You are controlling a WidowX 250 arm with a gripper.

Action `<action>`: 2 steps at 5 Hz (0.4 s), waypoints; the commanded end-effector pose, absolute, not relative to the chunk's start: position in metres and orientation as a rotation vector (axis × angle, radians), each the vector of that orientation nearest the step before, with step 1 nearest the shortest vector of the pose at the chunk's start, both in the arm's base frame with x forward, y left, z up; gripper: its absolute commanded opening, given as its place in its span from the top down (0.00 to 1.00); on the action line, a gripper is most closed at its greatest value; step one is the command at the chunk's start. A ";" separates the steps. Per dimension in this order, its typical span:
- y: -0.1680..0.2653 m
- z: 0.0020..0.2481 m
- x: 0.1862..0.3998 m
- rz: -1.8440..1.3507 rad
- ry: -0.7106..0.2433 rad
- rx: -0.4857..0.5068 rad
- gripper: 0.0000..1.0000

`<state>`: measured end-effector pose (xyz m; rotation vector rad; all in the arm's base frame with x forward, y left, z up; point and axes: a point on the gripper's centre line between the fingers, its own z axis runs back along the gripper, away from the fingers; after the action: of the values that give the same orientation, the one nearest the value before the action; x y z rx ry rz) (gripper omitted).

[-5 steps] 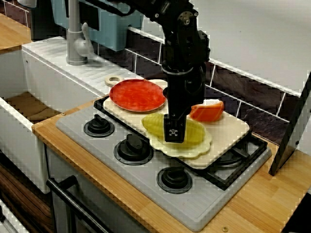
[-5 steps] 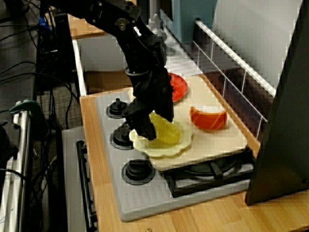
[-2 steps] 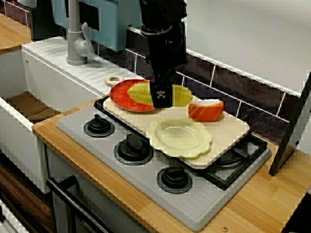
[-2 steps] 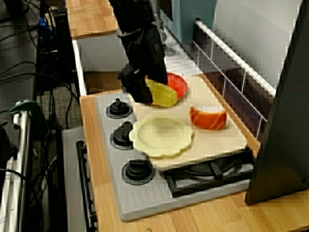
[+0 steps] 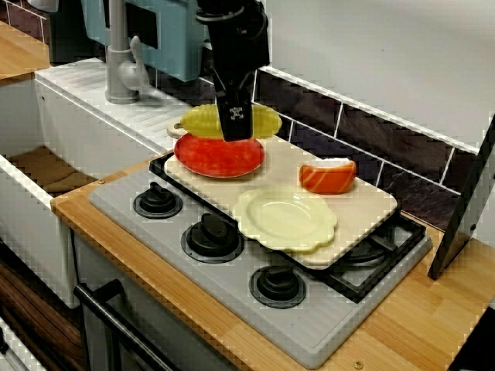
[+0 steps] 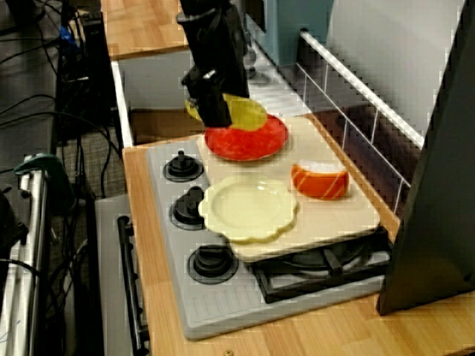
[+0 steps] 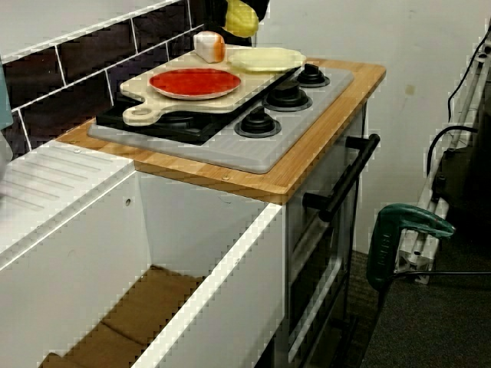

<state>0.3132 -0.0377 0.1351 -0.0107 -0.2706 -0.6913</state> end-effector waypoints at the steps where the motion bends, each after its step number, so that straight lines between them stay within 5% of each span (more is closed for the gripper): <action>1: -0.019 0.137 0.308 -0.521 -0.320 0.068 1.00; 2: -0.017 0.123 0.308 -0.439 -0.317 0.046 1.00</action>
<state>0.3156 -0.0188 0.1175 0.0408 -0.2850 -0.4517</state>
